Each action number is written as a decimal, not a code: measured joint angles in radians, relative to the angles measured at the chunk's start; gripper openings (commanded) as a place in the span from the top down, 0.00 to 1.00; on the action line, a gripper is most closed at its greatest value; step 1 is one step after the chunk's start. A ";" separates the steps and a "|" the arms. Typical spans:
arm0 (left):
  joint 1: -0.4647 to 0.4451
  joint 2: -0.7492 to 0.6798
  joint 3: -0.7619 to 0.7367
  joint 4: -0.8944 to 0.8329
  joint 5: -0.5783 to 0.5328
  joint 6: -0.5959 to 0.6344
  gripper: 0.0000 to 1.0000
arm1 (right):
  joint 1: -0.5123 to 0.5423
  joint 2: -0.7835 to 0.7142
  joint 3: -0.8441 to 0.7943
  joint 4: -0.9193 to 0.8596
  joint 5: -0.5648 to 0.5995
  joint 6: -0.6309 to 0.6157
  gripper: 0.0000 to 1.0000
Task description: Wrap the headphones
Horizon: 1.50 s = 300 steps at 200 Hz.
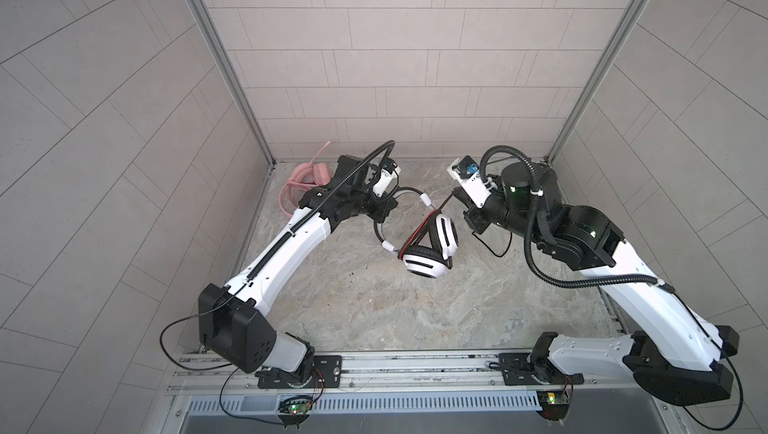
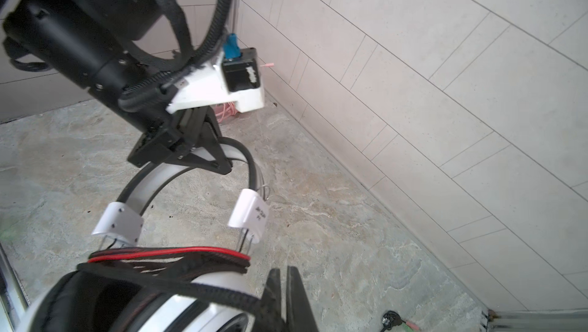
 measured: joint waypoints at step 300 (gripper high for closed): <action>0.067 -0.111 0.003 0.290 0.320 -0.306 1.00 | -0.281 0.151 -0.500 0.503 -0.457 0.352 0.01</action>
